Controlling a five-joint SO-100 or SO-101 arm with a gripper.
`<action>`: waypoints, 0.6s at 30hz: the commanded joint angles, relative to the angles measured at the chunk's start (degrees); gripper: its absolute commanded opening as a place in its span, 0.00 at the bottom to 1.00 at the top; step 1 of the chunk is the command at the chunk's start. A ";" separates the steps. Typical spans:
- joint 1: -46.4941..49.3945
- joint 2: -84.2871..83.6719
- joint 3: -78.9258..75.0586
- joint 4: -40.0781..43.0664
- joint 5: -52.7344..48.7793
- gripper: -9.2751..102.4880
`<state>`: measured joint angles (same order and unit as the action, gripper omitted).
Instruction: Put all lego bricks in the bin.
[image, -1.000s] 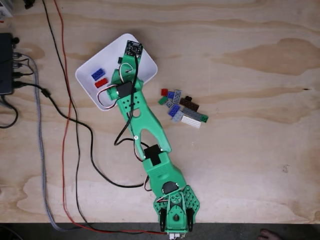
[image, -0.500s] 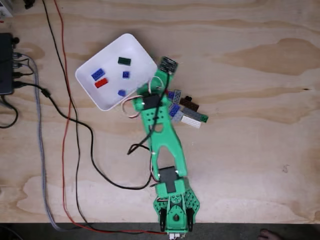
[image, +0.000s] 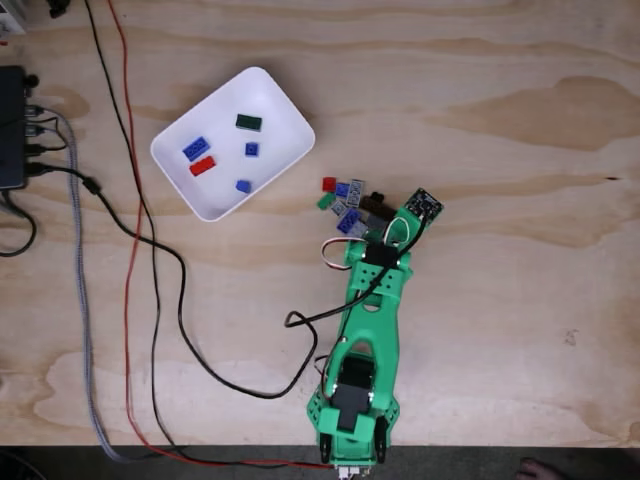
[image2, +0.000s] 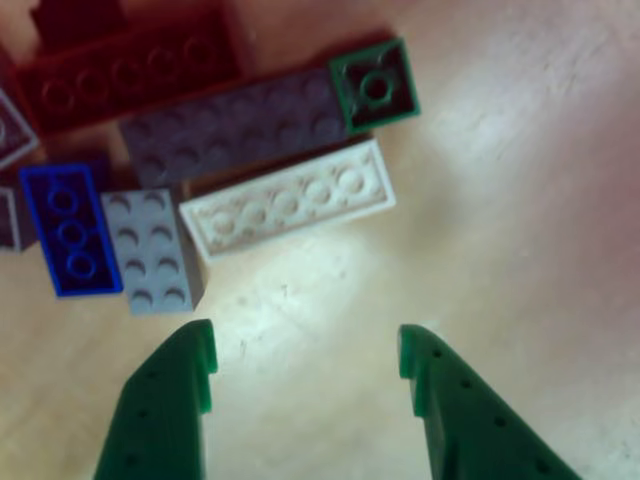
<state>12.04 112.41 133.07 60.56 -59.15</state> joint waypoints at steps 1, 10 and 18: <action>3.34 -1.23 -0.97 -4.92 3.25 0.28; 3.78 -3.87 1.32 -9.49 9.76 0.28; 4.04 -6.59 1.05 -11.16 12.39 0.27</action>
<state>15.38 106.26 135.62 49.75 -47.64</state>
